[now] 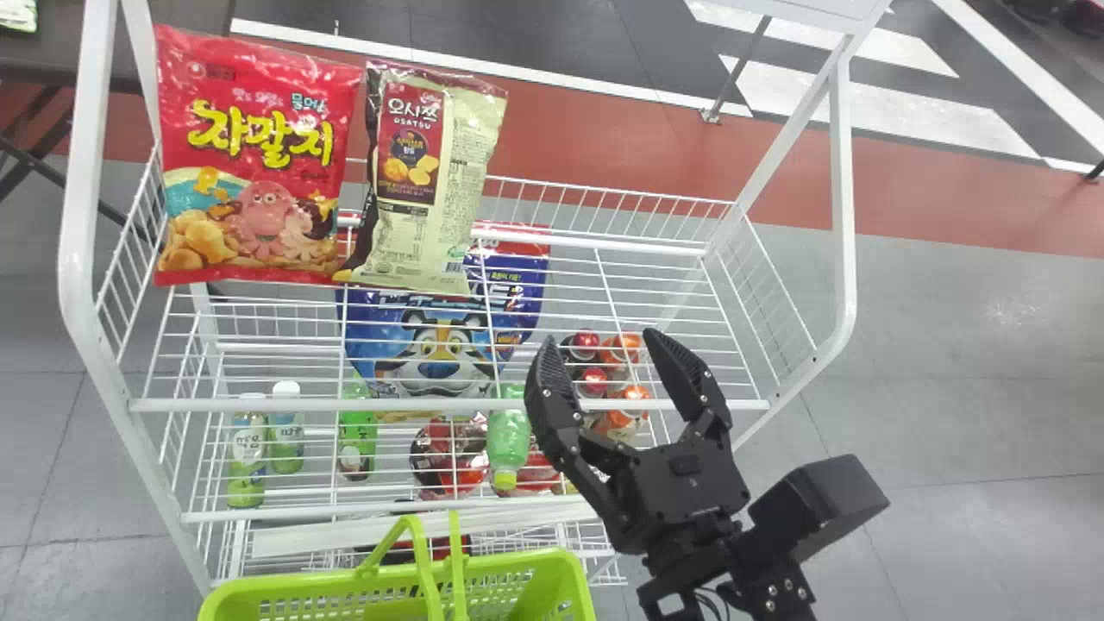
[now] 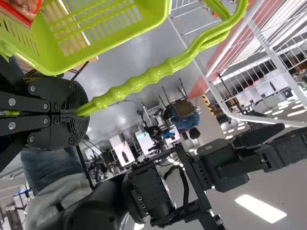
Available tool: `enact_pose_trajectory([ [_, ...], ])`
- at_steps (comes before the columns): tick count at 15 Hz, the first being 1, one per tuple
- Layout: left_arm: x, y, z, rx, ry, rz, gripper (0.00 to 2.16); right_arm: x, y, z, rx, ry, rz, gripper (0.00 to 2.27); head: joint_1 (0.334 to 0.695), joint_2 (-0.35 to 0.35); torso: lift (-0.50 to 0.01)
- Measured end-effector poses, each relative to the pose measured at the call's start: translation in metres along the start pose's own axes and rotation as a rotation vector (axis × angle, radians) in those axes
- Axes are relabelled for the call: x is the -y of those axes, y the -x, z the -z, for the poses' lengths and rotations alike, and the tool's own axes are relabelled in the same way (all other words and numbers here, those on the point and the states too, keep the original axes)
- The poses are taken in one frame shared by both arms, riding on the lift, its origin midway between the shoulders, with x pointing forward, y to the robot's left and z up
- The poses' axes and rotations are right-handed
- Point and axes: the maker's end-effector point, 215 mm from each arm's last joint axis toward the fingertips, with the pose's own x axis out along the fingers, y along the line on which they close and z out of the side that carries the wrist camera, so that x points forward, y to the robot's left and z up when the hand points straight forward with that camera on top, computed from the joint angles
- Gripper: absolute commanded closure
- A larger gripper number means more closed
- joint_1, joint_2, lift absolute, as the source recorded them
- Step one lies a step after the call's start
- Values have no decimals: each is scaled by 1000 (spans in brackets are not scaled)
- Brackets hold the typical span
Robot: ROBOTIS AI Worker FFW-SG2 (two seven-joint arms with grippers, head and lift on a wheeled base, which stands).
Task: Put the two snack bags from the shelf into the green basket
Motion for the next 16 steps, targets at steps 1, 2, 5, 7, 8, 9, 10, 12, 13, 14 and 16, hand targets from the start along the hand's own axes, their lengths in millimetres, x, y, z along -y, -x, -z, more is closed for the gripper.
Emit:
enact_pose_trajectory([
  [1,0,0,1,1,1,0,2128,0,0,1,-3,0,0,107,695,-350,-7],
  [2,0,0,1,1,2,0,2128,0,1,2,-5,-1,1,107,695,-350,-7],
  [5,1,0,2,1,3,2,2128,1,2,2,-7,-2,3,107,695,-350,-7],
  [7,2,0,2,1,3,2,2128,1,2,2,-6,-4,4,107,695,-350,-7],
  [8,2,1,2,1,3,3,2128,1,3,2,-6,-6,5,107,695,-350,-7],
  [9,2,1,3,0,4,3,2128,1,3,1,-5,-8,5,107,695,-350,-7],
  [10,2,1,3,0,4,2,2128,1,3,1,-6,-9,5,107,695,-350,-7],
  [12,3,2,3,1,3,2,2128,1,3,1,-6,-12,7,107,695,-350,-7],
  [13,3,2,3,2,3,3,2128,1,4,1,-6,-12,7,107,695,-350,-6],
  [14,4,2,3,2,4,4,2128,1,4,1,-6,-13,7,103,695,-350,-6],
  [16,4,3,3,3,3,5,2128,1,4,2,-7,-12,7,103,695,-350,-6],
])
